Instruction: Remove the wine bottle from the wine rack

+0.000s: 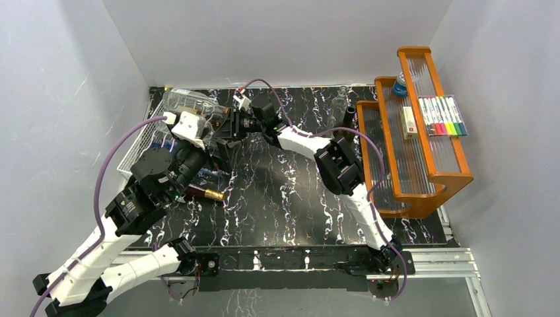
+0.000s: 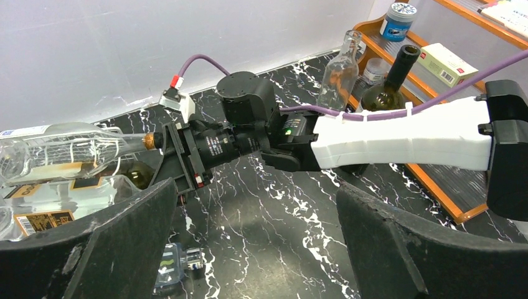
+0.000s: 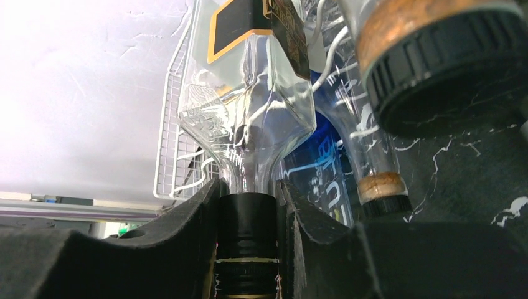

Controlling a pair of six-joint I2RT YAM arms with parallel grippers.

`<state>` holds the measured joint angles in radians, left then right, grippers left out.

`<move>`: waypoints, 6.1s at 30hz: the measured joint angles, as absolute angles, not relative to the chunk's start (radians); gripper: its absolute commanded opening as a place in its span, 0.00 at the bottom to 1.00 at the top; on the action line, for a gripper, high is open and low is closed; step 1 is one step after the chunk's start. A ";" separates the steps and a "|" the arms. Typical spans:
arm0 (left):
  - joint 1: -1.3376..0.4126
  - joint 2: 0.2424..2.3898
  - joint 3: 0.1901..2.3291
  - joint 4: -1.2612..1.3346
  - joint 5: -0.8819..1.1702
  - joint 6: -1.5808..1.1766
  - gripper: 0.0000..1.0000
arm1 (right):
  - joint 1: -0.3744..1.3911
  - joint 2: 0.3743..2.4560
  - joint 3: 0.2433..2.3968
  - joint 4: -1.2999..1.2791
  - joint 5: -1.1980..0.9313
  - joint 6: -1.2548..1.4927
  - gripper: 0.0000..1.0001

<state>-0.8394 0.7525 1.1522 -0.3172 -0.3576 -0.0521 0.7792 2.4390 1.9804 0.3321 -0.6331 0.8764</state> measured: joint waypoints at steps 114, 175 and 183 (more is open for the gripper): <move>-0.808 1.177 0.611 0.328 0.167 -0.113 0.23 | 0.631 1.558 1.380 -0.556 -0.482 0.413 0.00; -0.789 1.169 0.636 0.324 0.224 -0.110 0.98 | 0.695 1.367 1.214 -0.439 -0.210 0.413 0.00; -0.788 1.098 0.636 0.311 0.287 -0.112 0.98 | 0.694 1.227 1.195 -0.570 -0.058 0.283 0.00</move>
<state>-0.7876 1.0977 0.6365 0.3111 0.2874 -0.1123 0.6941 1.2270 1.1954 -0.5701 -0.0582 0.2832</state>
